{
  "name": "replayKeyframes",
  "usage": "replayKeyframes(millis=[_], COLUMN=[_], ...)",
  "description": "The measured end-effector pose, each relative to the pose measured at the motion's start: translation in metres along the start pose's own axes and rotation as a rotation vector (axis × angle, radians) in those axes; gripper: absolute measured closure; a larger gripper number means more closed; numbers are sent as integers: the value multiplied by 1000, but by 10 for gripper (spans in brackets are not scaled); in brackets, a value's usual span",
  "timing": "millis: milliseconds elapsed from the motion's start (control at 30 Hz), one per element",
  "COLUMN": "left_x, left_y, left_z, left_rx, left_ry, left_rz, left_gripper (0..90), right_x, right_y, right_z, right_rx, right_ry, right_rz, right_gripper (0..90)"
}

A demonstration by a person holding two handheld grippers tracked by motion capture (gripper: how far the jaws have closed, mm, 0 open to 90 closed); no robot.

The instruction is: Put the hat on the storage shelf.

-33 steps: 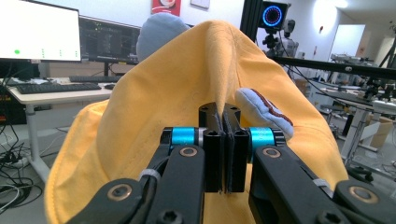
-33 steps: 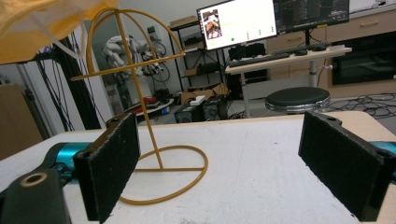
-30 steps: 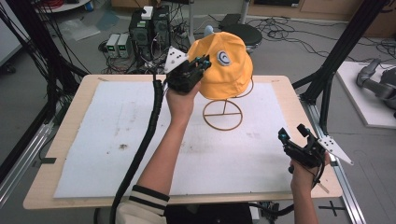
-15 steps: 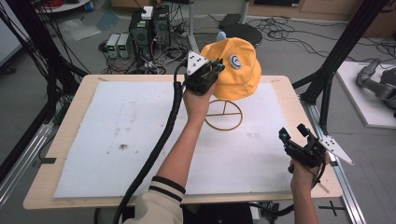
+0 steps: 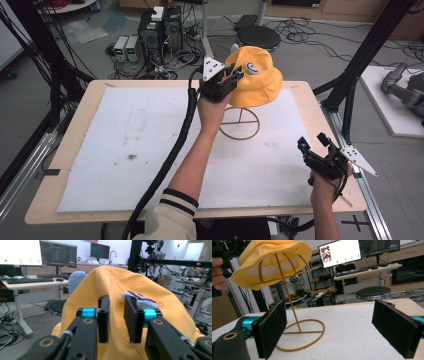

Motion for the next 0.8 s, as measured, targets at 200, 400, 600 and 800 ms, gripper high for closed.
replayKeyframes(millis=[200,400,600,800], left_x=[-2,-13,-31,-64], left_y=[3,16,27,42], left_z=[0,-3,-11,-29], left_rx=[1,48,91,137], left_ry=[8,26,29,74], left_rz=[17,80,98,127], left_gripper=[517,347,248,169], right_x=[0,0,0,1], right_y=[0,-1,-1,-2], right_z=[0,0,-1,0], right_rx=[-14,-9,-8,-26], right_ry=[3,1,3,5], right_rz=[2,1,-2,-6], right_gripper=[123,123,123,123])
Point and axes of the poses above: each handheld gripper's, and its own axes: x roughly forward along the jaws, y roughly out of its top, z roughly to its right, the point moved 10 cm from there along x, roughly forward along the jaws, and after that the axes turned 8 degrees about z, right-handed, at the moved point
